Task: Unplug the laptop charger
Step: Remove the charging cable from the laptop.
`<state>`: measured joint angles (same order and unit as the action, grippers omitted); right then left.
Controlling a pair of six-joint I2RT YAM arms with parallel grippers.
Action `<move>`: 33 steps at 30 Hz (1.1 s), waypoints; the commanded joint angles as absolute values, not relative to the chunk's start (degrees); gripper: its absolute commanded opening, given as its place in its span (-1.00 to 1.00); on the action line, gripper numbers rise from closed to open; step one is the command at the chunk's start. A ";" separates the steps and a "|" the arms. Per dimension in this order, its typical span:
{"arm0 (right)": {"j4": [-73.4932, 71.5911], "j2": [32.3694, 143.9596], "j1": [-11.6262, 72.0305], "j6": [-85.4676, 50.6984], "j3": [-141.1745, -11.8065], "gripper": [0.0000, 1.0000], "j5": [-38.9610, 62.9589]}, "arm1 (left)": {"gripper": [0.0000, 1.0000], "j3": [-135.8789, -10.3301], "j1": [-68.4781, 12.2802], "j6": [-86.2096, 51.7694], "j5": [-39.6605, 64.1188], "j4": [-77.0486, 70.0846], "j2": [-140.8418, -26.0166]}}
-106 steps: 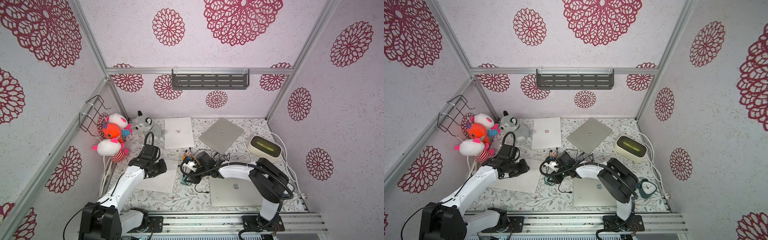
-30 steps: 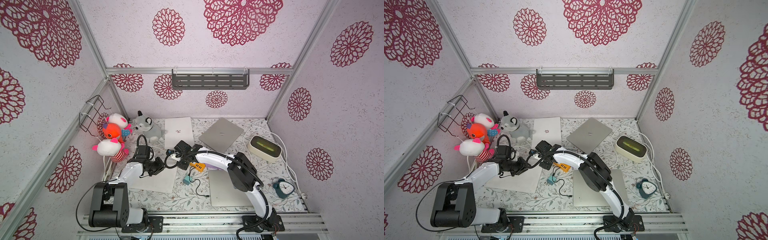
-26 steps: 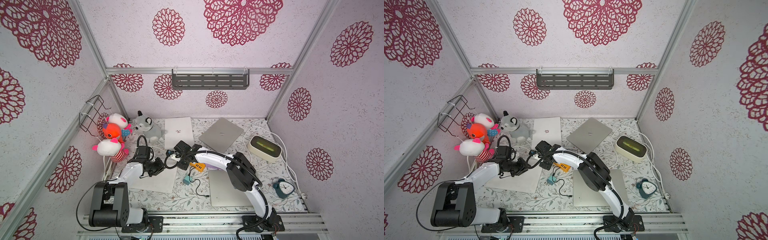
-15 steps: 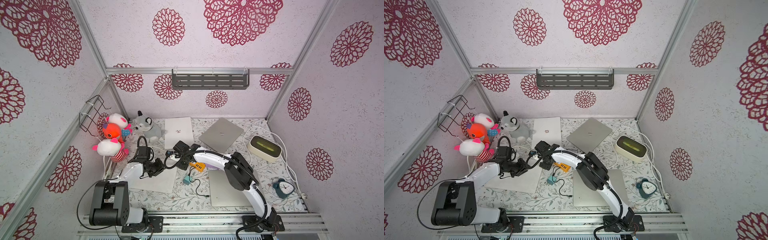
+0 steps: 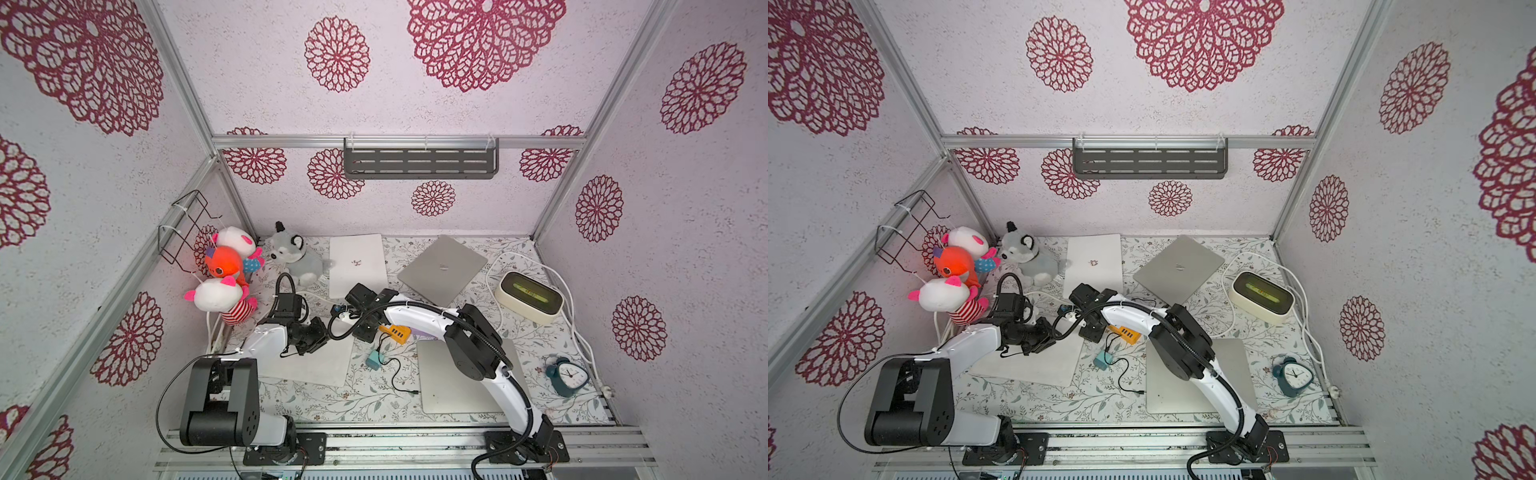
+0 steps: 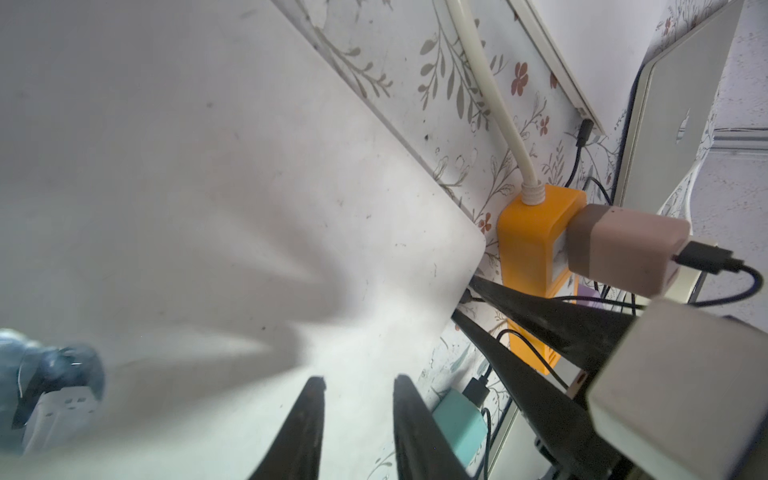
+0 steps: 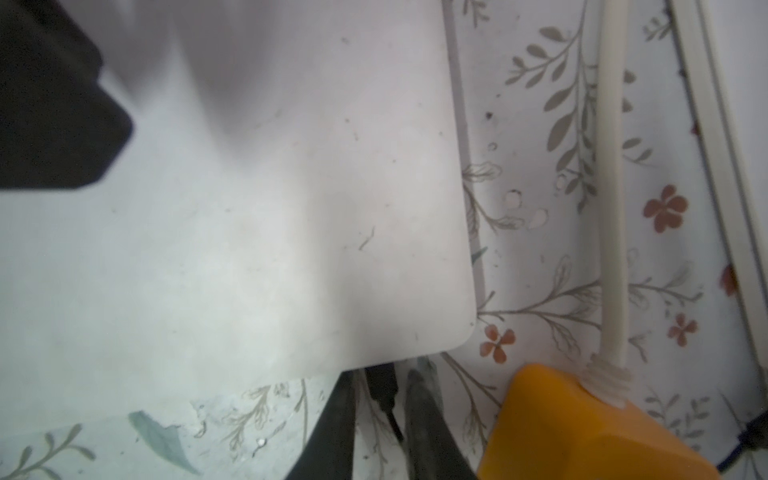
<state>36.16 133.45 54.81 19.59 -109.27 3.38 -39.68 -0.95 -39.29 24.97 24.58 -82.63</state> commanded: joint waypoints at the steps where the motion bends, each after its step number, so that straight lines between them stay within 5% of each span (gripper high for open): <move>1: 38.31 134.19 54.50 20.75 -111.41 -0.53 4.86 | -0.36 -39.05 -0.45 -40.00 24.96 22.78 -83.06; 33: 40.12 135.42 54.15 21.40 -112.19 -0.75 4.88 | -0.36 -34.89 -0.53 -42.01 25.22 17.65 -85.45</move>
